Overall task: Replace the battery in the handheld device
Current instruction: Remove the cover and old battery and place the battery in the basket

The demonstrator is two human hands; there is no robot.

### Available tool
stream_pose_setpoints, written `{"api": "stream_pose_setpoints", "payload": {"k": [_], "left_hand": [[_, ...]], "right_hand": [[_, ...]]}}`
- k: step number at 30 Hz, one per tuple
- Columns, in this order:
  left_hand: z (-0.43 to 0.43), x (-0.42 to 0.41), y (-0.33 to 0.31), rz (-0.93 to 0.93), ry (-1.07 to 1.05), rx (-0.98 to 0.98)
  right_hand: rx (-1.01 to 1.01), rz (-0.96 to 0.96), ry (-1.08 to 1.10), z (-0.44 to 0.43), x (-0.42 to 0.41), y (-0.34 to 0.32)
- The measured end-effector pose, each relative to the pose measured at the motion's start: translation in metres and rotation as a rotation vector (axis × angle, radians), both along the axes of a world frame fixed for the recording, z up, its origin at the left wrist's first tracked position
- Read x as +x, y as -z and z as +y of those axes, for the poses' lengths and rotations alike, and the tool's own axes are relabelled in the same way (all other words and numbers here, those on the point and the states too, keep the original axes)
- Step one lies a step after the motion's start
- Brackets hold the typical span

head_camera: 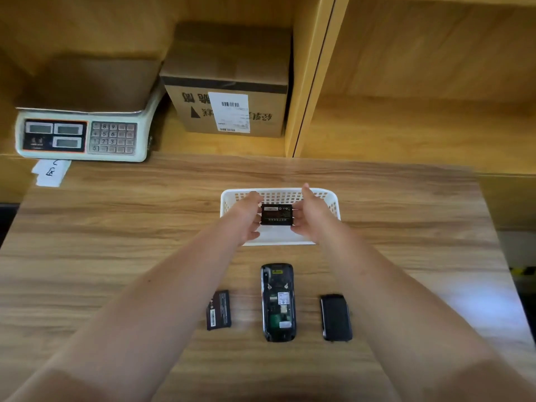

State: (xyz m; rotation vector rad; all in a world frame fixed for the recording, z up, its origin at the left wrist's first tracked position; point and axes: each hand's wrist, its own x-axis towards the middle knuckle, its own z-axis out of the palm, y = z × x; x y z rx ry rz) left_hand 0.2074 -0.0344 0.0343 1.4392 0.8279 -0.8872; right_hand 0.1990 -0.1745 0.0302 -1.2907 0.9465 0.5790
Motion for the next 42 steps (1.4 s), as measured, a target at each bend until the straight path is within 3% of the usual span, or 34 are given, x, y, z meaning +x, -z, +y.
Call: {"api": "stream_pose_setpoints", "payload": {"k": [8, 17, 23, 27, 30, 36, 42], "left_hand": [[-0.011, 0.004, 0.01, 0.05, 0.147, 0.087], [-0.012, 0.007, 0.008, 0.051, 0.124, 0.14], [-0.001, -0.001, -0.004, -0.16, 0.071, 0.148], [0.006, -0.027, -0.024, -0.416, 0.184, 0.239], [0.013, -0.054, -0.037, -0.515, 0.262, 0.235], [0.024, -0.099, -0.042, -0.587, 0.322, 0.162], [0.035, -0.141, -0.028, -0.569, 0.37, 0.164]], "right_hand": [[-0.116, 0.098, -0.127, -0.003, 0.008, 0.02], [-0.148, 0.101, -0.195, -0.008, 0.009, 0.018], [-0.116, -0.072, -0.08, -0.018, -0.005, 0.006], [0.073, -0.162, -0.059, -0.021, -0.031, -0.007], [0.099, -0.228, -0.098, -0.022, -0.059, -0.016], [0.065, -0.382, -0.108, -0.021, -0.116, -0.024], [0.055, -0.404, -0.087, -0.017, -0.16, -0.014]]}}
